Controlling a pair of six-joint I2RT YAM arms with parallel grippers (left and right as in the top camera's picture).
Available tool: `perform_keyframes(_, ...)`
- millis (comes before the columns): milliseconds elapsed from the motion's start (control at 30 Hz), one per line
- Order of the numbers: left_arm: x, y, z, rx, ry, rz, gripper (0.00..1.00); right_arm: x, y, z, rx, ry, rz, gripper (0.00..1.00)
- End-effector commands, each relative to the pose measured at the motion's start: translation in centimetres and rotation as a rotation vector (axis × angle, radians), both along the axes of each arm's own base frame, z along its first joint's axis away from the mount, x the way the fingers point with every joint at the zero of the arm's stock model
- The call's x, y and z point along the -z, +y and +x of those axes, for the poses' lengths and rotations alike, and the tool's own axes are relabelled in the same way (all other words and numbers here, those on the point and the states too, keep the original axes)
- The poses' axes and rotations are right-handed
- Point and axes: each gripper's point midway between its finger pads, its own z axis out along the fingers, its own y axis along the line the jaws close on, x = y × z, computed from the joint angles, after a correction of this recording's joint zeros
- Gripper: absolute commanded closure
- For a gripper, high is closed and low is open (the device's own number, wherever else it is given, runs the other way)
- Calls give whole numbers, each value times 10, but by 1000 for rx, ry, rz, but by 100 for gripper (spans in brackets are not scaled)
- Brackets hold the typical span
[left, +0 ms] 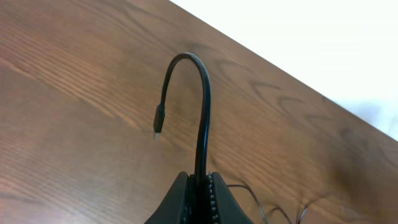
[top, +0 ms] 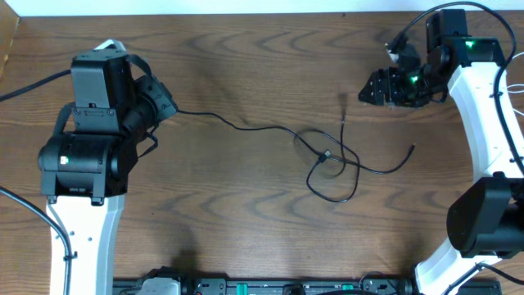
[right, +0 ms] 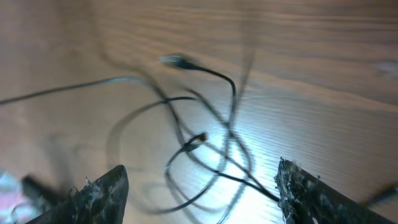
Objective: Untangle cables
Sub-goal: 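Lower the right gripper onto the black cable loops at center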
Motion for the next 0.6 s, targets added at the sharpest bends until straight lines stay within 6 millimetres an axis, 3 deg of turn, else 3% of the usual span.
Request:
perform_keyframes(0, -4, -3, 0, 30, -16, 1, 93, -8, 29, -11, -148, -35, 83, 27)
perform_keyframes(233, -3, -2, -1, 41, -8, 22, 93, 16, 61, -39, -277, 22, 51, 27)
perform_keyframes(567, 14, -1, -6, 42, 62, 28, 92, 82, 67, -72, -199, 193, -83, 39)
